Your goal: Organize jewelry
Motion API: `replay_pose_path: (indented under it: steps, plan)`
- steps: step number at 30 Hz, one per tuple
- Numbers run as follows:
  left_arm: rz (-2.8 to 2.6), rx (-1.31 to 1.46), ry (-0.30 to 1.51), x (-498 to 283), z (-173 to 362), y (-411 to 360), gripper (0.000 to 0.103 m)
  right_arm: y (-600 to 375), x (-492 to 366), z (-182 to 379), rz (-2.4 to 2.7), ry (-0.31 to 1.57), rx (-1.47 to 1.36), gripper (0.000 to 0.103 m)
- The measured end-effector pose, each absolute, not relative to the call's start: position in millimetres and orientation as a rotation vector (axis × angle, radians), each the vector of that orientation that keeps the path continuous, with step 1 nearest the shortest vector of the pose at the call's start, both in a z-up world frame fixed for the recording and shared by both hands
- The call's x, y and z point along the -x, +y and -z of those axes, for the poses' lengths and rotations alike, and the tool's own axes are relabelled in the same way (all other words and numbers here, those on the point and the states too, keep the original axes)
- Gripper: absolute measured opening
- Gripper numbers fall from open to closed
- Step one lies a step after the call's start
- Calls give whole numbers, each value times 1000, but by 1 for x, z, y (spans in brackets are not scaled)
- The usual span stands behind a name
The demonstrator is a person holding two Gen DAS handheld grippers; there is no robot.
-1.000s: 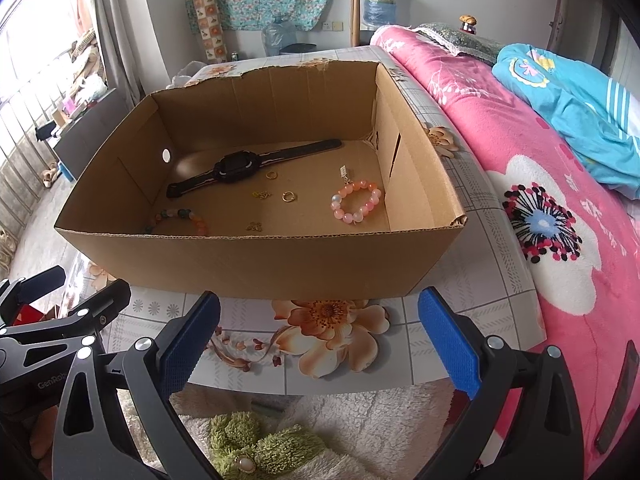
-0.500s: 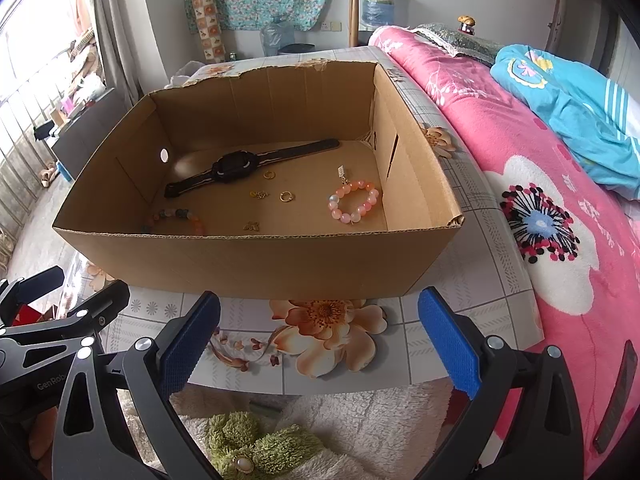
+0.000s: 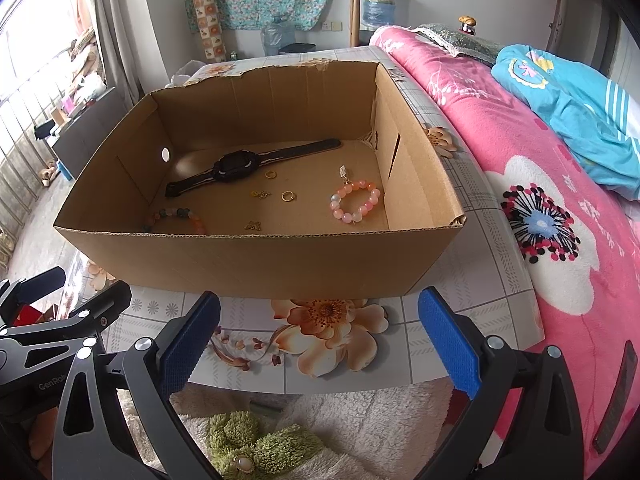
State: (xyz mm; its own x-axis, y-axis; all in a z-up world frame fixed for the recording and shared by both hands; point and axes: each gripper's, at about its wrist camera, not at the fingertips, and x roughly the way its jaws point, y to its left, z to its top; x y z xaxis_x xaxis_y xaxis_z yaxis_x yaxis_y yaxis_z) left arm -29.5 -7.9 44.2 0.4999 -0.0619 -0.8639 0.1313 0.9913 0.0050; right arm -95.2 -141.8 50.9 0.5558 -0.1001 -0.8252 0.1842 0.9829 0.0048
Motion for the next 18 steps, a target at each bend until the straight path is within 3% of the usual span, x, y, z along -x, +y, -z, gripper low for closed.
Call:
replay_pose_path:
  steps: [18]
  plan:
    - [118,-73,1049,30,-42,-6,91,-141,95,-50,169,972,-93,97]
